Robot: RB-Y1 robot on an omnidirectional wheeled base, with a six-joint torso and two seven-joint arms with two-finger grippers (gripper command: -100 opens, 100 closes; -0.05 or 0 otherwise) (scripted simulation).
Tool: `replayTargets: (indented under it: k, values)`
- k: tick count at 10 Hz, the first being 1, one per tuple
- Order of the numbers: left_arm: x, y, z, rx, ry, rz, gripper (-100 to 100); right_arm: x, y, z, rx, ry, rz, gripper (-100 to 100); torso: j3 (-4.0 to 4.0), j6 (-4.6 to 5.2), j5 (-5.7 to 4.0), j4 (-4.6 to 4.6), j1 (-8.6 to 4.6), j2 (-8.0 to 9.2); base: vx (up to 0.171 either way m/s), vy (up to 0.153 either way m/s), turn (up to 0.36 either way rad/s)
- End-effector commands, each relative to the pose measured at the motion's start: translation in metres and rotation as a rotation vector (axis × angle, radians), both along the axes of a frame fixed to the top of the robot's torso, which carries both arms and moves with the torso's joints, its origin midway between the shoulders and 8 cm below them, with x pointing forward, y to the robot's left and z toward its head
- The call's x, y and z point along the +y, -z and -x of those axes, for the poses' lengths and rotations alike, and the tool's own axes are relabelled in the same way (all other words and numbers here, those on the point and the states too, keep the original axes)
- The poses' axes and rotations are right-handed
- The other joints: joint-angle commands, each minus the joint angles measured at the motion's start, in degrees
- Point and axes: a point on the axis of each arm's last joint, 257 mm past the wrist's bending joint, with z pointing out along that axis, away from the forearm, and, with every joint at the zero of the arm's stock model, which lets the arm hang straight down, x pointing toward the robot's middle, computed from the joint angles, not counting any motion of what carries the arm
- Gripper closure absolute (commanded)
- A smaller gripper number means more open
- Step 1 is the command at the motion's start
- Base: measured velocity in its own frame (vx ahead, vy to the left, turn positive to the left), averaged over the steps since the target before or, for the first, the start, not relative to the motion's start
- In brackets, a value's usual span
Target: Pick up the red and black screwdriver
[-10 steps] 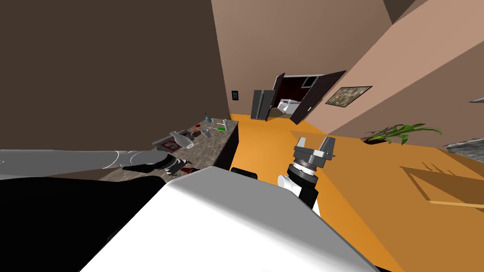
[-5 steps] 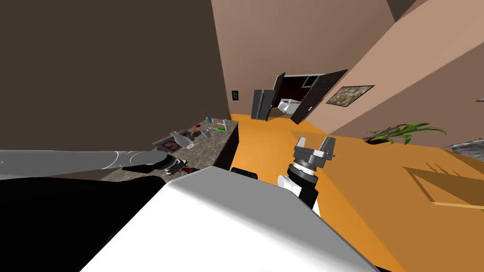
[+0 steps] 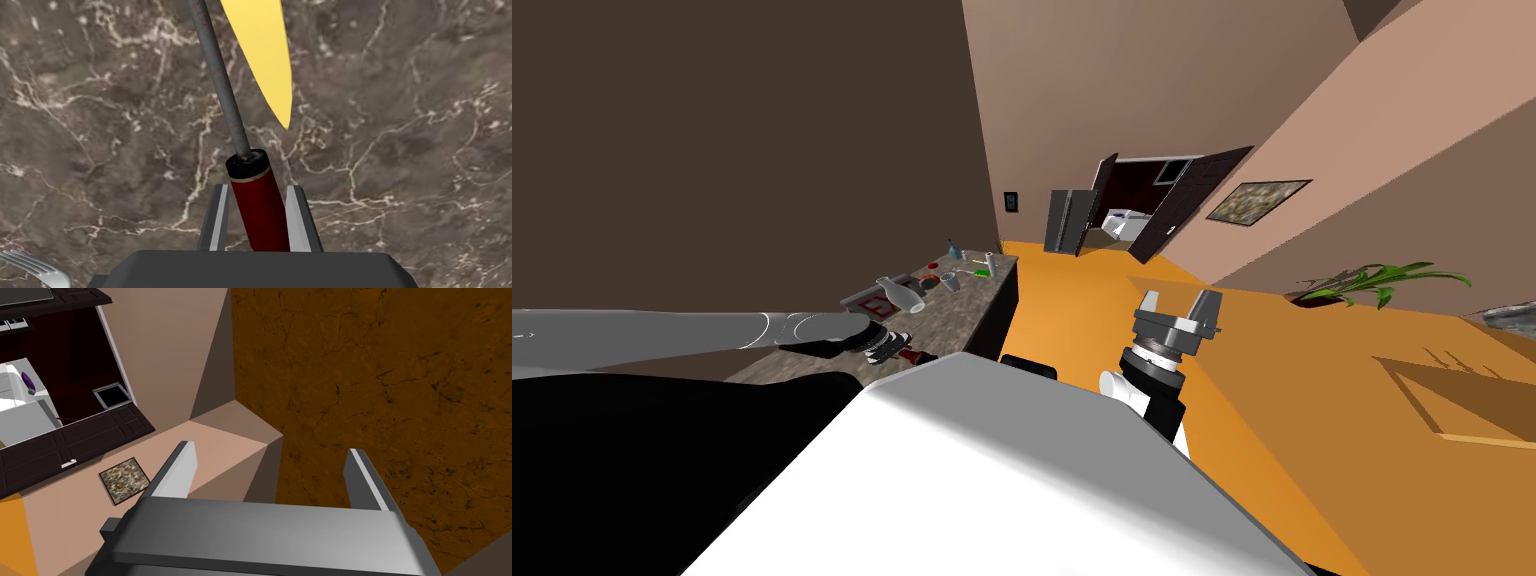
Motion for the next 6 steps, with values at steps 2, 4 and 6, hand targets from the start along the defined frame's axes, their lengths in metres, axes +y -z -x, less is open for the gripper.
replayTargets:
  k: [2,4,6]
  values:
    - [0.0,-0.004,-0.008,0.003,0.006,0.003,100,0.0,0.0,0.0,0.0,0.0,0.0,0,0.01,-0.01,0.0,0.0,0.0,0.02,-0.023,0.007,0.038]
    - [-0.001,-0.01,-0.019,0.005,0.013,0.006,100,0.0,0.0,0.0,0.0,0.0,0.0,0,0.04,0.02,-0.01,0.02,-0.04,0.07,-0.035,0.0,0.033]
    - [-0.001,-0.009,-0.018,0.004,0.012,0.005,0,0.0,0.0,0.0,0.0,0.0,0.0,0,0.03,0.0,-0.01,0.01,-0.05,0.05,-0.007,0.001,0.0]
